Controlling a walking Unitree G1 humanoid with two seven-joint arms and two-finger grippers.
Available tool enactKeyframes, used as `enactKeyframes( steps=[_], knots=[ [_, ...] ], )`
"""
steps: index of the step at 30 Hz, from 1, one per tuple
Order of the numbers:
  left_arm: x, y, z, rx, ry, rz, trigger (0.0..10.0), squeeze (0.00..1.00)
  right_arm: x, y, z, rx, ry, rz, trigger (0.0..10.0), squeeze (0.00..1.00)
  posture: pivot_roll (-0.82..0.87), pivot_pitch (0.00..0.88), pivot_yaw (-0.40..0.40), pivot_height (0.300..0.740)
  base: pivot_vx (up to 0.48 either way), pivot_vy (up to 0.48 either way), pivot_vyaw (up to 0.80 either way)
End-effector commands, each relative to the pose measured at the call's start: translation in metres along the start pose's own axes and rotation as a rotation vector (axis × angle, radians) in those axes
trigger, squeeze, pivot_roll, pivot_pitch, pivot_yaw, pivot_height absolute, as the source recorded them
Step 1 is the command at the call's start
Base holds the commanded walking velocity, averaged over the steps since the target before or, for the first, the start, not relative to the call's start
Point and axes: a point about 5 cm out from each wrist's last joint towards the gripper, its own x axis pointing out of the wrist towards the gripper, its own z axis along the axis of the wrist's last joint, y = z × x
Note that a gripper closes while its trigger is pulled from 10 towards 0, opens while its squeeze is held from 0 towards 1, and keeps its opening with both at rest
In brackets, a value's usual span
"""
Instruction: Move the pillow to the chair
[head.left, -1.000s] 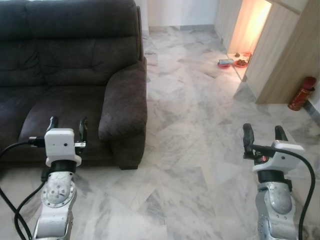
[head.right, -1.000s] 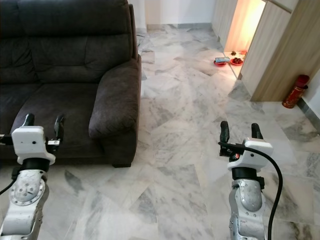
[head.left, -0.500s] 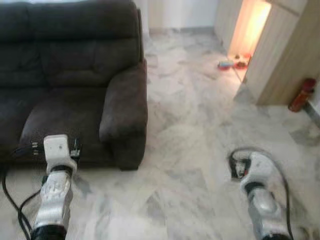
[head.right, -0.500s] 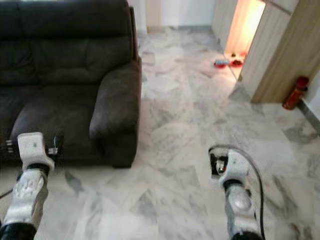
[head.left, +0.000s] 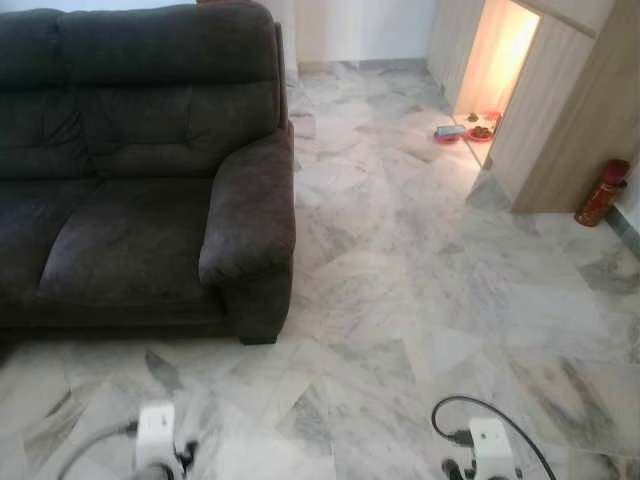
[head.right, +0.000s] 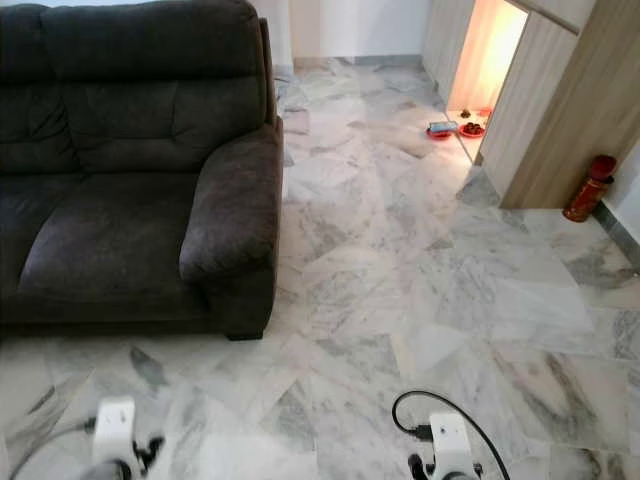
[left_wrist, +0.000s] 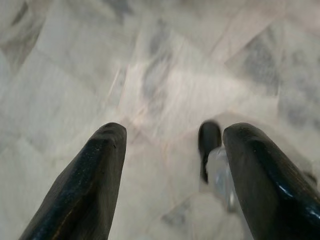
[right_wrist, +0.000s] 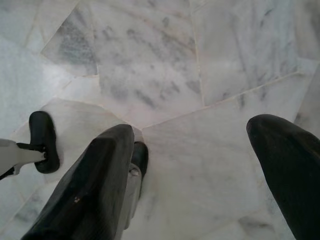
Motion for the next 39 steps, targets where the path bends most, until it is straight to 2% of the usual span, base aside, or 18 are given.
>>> enactKeyframes(
  steps=[1, 3, 5, 11, 13, 16, 24, 33, 35, 39],
  knots=[
    [0.0, 0.003, 0.002, 0.016, -0.002, 0.011, 10.0, 0.0, 0.0, -0.007, 0.005, 0.018, -0.007, -0.019, 10.0, 0.0, -0.01, 0.0, 0.025, 0.74, 0.0, 0.0, 0.0],
    [-0.001, 0.002, -0.003, 0.021, 0.009, 0.009, 10.0, 0.0, -0.002, -0.015, 0.005, 0.03, -0.005, -0.029, 10.0, 0.0, -0.02, 0.0, 0.029, 0.74, 0.0, 0.0, 0.0],
    [0.0, 0.002, -0.003, 0.017, 0.008, 0.011, 10.0, 0.0, -0.002, -0.017, 0.005, 0.037, -0.005, -0.031, 10.0, 0.0, -0.02, 0.0, 0.03, 0.74, 0.0, 0.0, 0.0],
    [0.003, 0.004, 0.013, 0.015, -0.028, 0.013, 10.0, 0.0, -0.003, -0.025, 0.013, 0.065, -0.022, -0.035, 10.0, 0.0, -0.01, 0.022, 0.03, 0.74, 0.0, 0.0, 0.0],
    [0.003, 0.006, 0.012, 0.016, -0.03, 0.015, 10.0, 0.0, -0.003, -0.026, 0.015, 0.069, -0.027, -0.037, 10.0, 0.0, -0.01, 0.025, 0.034, 0.74, 0.0, 0.0, 0.0],
    [0.0, 0.01, 0.005, 0.015, -0.026, 0.02, 10.0, 0.0, -0.002, -0.023, 0.014, 0.071, -0.033, -0.033, 10.0, 0.0, -0.01, 0.037, 0.036, 0.74, 0.0, 0.0, 0.0],
    [0.0, 0.012, 0.003, 0.012, -0.018, 0.018, 10.0, 0.0, -0.002, -0.021, 0.013, 0.081, -0.038, -0.028, 10.0, 0.0, 0.0, 0.045, 0.032, 0.74, 0.0, 0.0, 0.0],
    [-0.001, 0.015, 0.002, -0.009, -0.013, 0.029, 10.0, 0.0, -0.002, -0.02, 0.016, 0.051, -0.047, -0.037, 10.0, 0.0, 0.0, 0.039, 0.029, 0.74, 0.0, 0.0, 0.0],
    [0.0, 0.016, 0.002, -0.01, -0.014, 0.03, 10.0, 0.0, -0.002, -0.02, 0.017, 0.05, -0.051, -0.037, 10.0, 0.0, 0.0, 0.039, 0.029, 0.74, 0.0, 0.244, 0.8],
    [0.0, 0.015, 0.002, -0.007, -0.012, 0.03, 10.0, 0.0, -0.001, -0.019, 0.017, 0.11, -0.052, -0.038, 10.0, 0.0, 0.0, 0.029, 0.031, 0.74, 0.0, 0.256, 0.2]
  ],
)
